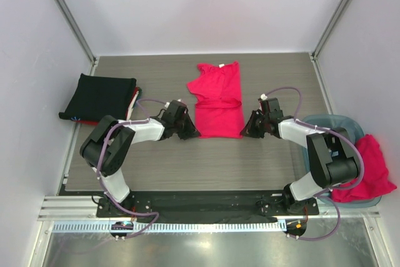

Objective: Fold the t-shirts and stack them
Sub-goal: Fold the tshirt

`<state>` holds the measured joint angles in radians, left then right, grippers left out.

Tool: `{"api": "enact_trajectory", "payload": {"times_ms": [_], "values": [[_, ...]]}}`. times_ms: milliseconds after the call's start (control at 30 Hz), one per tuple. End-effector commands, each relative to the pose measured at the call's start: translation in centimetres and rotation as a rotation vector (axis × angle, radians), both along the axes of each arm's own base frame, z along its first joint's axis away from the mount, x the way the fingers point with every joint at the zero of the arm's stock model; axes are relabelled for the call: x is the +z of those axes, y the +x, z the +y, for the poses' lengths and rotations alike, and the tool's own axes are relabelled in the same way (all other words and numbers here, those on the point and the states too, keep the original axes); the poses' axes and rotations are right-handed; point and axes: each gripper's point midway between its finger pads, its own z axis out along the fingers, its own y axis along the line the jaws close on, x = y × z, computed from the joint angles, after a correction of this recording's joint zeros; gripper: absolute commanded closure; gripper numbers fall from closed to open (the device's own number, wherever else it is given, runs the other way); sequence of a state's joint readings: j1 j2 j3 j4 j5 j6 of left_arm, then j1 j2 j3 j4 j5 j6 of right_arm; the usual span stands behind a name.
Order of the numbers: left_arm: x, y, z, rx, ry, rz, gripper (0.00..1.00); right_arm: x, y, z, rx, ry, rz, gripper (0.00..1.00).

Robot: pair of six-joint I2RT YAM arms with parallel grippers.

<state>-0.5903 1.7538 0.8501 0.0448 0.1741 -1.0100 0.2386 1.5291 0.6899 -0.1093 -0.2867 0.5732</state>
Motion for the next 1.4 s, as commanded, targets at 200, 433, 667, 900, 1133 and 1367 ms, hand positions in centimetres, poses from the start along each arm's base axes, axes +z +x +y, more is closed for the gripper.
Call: {"api": "enact_trajectory", "payload": {"times_ms": [200, 433, 667, 900, 1133, 1367], "values": [[-1.1, -0.1, 2.0, 0.008, 0.126, 0.006, 1.00, 2.5, 0.9, 0.6, 0.012, 0.031, -0.059, 0.99], [5.8, 1.8, 2.1, -0.019, 0.152, -0.101, 1.00, 7.6, 3.2, 1.1, 0.012, 0.045, -0.131, 0.99], [14.2, 1.9, 2.9, -0.009, 0.095, -0.227, 1.00, 16.5, 4.3, 1.5, 0.002, 0.090, -0.257, 0.99], [9.7, -3.4, 3.7, -0.050, 0.071, -0.129, 1.00, 11.5, -1.8, 1.0, 0.017, 0.115, -0.125, 0.99], [5.8, -10.5, 3.3, -0.142, 0.062, -0.043, 1.00, 9.8, -7.1, 0.6, 0.050, 0.143, -0.073, 0.99], [6.9, -13.0, 2.7, -0.163, 0.022, -0.049, 1.00, 11.5, -8.2, 0.0, 0.068, 0.117, -0.098, 0.99]]}}
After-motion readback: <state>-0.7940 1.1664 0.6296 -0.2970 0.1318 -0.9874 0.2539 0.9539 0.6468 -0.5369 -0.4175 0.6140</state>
